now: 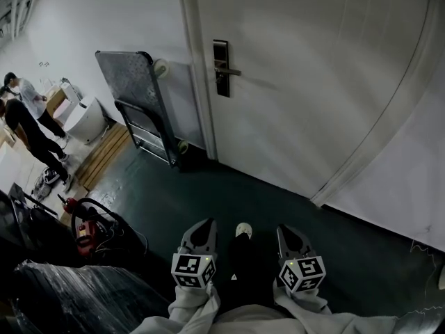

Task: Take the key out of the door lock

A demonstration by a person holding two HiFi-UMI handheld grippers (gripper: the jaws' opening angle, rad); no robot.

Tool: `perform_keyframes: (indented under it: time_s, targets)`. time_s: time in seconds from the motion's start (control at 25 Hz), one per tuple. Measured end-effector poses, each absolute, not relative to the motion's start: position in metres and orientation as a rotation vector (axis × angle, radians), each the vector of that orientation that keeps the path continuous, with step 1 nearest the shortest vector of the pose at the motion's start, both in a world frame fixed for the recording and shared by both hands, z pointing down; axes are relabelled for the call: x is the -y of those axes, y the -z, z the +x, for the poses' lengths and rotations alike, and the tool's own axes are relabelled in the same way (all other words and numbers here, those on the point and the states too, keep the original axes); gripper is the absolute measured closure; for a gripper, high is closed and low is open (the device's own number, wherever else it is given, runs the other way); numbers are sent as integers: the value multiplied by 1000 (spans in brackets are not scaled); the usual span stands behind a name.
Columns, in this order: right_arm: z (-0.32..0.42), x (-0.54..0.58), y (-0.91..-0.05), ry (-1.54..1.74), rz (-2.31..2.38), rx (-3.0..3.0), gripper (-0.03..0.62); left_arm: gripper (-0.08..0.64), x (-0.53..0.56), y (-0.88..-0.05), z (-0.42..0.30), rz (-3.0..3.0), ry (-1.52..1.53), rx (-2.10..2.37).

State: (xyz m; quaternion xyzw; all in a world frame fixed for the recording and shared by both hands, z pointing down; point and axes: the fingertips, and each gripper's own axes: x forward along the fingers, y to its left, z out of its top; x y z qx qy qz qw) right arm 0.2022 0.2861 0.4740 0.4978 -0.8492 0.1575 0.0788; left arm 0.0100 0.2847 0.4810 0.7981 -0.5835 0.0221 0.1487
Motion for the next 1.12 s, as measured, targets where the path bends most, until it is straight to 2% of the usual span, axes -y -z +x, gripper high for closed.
perform_keyframes:
  time_s: [1.12]
  targets:
    - [136, -74, -458, -432, 1323, 2629, 540, 545, -88, -462, -38, 2262, -12, 1765]
